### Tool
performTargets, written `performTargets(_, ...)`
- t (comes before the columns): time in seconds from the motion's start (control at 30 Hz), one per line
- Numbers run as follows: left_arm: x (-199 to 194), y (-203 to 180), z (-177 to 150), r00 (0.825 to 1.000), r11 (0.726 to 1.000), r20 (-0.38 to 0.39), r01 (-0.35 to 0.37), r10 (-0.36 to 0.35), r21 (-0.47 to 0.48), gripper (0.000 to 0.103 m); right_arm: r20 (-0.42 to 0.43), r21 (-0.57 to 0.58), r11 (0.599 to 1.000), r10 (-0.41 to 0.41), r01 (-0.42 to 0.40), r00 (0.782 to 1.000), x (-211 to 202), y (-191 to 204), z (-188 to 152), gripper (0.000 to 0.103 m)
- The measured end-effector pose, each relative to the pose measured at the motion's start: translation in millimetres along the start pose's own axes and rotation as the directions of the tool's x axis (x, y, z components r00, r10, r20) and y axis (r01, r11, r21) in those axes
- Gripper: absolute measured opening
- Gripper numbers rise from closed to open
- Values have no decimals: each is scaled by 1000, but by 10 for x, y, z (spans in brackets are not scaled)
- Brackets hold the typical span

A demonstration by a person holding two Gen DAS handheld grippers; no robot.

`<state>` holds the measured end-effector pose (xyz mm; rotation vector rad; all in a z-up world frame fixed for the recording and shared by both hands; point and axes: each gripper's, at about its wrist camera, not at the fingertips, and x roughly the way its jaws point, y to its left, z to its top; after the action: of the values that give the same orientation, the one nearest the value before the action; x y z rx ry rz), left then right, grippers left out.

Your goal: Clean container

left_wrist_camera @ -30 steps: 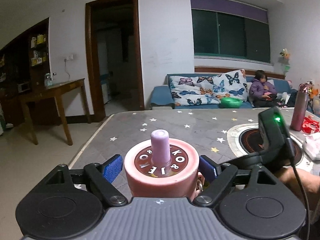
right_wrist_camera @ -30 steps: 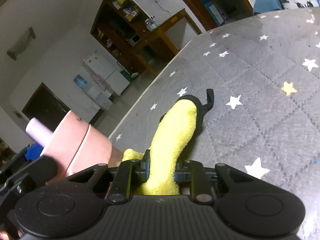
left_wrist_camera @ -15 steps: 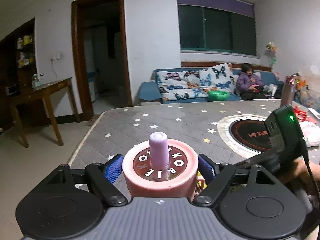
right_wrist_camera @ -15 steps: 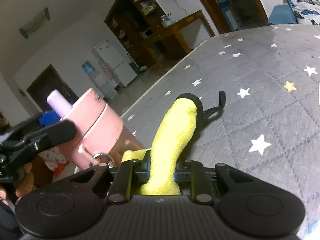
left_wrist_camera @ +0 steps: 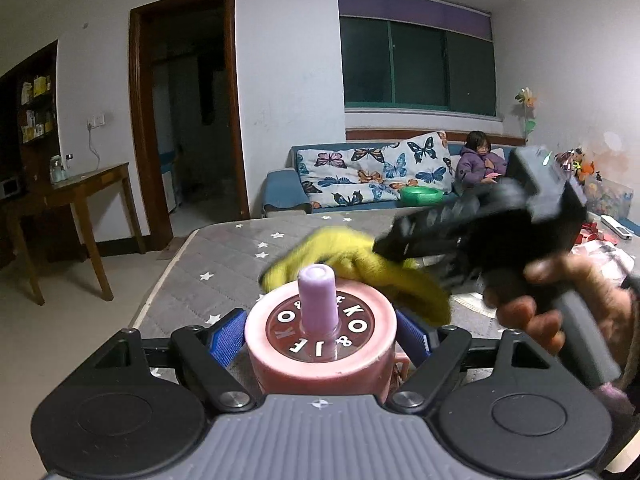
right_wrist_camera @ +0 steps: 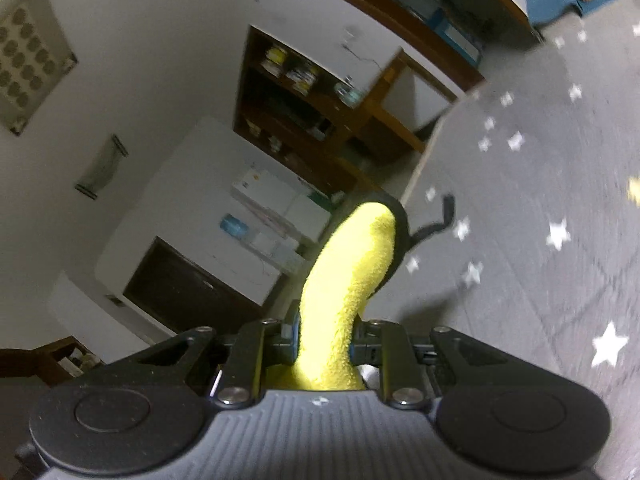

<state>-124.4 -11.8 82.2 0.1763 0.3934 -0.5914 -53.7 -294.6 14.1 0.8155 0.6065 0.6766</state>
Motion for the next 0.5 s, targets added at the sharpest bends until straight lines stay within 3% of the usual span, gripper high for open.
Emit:
performTargets(0.17,-53,31,-39,1000,1000,19,11,-11,-8,82,-66,-50,993,-107,104,992,166,-157,-113,19)
performTargets(0.37,-107,52,-72,999,999,40,35,-36,12,82,-135,-209,951,-257,226,957,218,-131,-252,19)
performTargets(0.5,-107,100,-85,997,997,47,67,-68,24,82,-125,-175,966,-216,193,968,98,-61,-190,19)
